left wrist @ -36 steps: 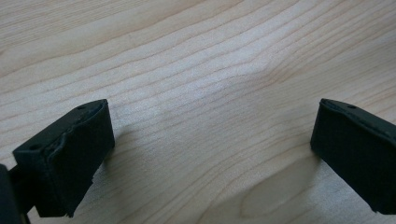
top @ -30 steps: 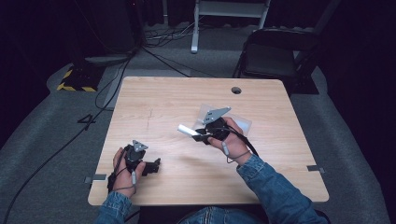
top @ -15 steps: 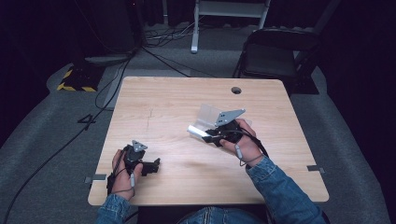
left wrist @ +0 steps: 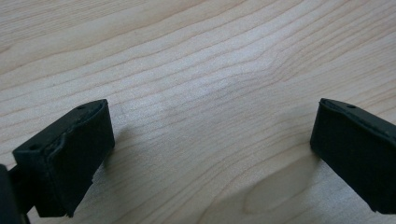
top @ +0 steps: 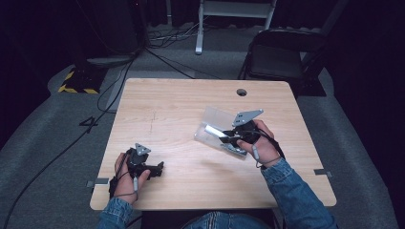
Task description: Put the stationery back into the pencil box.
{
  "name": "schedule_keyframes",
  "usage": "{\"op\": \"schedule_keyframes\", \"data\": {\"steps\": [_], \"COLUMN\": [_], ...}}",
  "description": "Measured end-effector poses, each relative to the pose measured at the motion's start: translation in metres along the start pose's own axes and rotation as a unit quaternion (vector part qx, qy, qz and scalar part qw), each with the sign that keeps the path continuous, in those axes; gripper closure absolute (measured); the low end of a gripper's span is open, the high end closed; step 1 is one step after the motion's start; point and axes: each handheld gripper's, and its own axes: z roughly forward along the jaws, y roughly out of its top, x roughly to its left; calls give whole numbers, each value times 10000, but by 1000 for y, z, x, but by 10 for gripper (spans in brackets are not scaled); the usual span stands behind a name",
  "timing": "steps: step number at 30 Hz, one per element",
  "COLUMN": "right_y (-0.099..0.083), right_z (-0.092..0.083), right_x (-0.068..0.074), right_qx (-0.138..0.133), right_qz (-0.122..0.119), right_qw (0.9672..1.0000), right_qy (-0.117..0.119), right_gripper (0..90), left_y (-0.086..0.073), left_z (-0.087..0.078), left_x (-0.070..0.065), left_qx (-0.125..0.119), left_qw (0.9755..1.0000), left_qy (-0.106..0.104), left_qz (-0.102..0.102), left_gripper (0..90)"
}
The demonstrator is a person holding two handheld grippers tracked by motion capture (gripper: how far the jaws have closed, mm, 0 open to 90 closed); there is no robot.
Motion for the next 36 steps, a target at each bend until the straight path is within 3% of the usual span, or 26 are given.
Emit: {"op": "schedule_keyframes", "data": {"steps": [8,17,29,36], "right_y": [-9,-17,-17,-21], "right_z": [4,15,43,51], "right_x": [-15,-23,-33,-38], "right_qx": [297,568,1051,1206], "right_qz": [163,230,228,269], "right_qw": [9993,9978,9942,9923], "right_qy": [-168,-255,66,83], "right_gripper": [713,713,712,713], "left_y": [0,0,0,0], "left_z": [0,0,0,0], "left_x": [0,0,0,0], "left_qx": [0,1,-3,-2], "left_qw": [10000,10000,10000,10000], "left_qy": [0,-1,4,3], "left_qz": [-1,1,-3,-3], "left_gripper": [1,0,1,1]}}
